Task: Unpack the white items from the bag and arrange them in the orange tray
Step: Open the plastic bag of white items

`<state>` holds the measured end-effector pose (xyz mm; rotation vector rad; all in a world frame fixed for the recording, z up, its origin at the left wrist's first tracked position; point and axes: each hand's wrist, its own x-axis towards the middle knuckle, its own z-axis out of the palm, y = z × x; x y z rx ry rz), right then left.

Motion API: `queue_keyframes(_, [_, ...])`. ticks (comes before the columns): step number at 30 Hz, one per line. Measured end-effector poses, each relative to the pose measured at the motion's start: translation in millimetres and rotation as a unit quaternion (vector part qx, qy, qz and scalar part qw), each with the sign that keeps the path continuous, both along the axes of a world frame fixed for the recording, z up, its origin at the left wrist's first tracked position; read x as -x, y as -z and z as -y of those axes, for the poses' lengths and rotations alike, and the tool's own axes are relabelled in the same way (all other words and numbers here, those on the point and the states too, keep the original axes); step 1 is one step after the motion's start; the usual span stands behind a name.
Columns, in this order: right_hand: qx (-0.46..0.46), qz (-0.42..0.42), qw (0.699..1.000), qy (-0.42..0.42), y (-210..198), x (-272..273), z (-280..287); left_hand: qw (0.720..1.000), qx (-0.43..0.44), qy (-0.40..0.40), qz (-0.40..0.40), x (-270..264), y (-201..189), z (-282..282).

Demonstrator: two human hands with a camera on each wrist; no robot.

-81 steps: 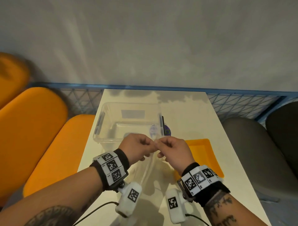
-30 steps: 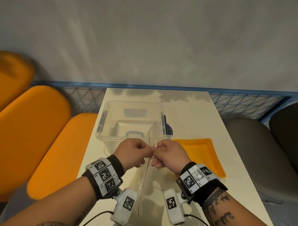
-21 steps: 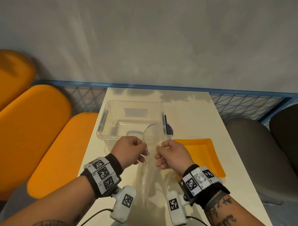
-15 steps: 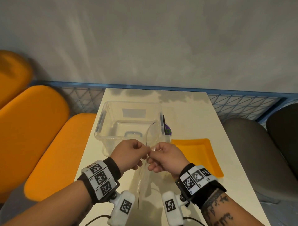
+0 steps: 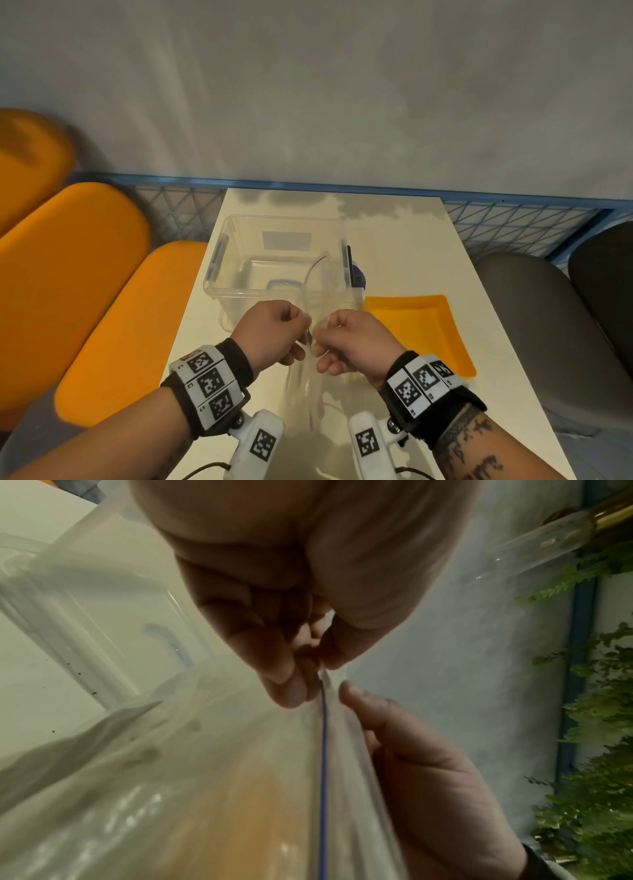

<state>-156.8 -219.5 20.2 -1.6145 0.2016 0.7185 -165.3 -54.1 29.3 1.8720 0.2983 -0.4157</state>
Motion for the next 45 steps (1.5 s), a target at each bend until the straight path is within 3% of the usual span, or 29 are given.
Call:
queue_keyframes(5, [0.005,0.019,0.999,0.049,5,-1,1,1.0,0.004,0.02,-0.024,4,1,-1])
queue_keyframes(10, [0.058,0.025,0.991,0.12,14,-1,14,1.0,0.008,-0.01,-0.025,3,4,-11])
queue_keyframes(16, [0.041,0.016,0.999,-0.002,8,6,2,0.997,0.06,0.007,-0.048,10,8,-2])
queue_keyframes(21, [0.021,0.026,0.999,0.015,13,3,0,0.998,0.052,0.033,-0.031,10,10,-3])
queue_keyframes(26, [0.14,0.029,0.99,0.014,31,2,21,0.991,0.132,-0.029,-0.006,6,13,-18])
queue_keyframes(33, [0.247,-0.013,0.966,-0.068,52,11,48,0.965,0.249,-0.068,-0.036,0,17,-28])
queue_keyframes(36, [0.261,0.058,0.962,-0.046,49,6,48,0.957,0.279,-0.051,-0.054,-1,19,-23])
queue_keyframes(38, [0.223,0.134,0.964,0.046,42,0,44,0.961,0.265,-0.052,-0.065,-3,21,-20])
queue_keyframes(40, [0.194,0.158,0.963,0.101,34,-12,38,0.977,0.208,-0.029,-0.044,-3,24,-17])
queue_keyframes(43, [0.111,0.091,0.986,0.09,24,-24,26,0.991,0.072,0.11,0.019,-2,28,-21])
queue_keyframes(45, [0.014,0.018,0.99,0.14,22,-27,26,0.985,0.003,0.169,0.016,-1,34,-29])
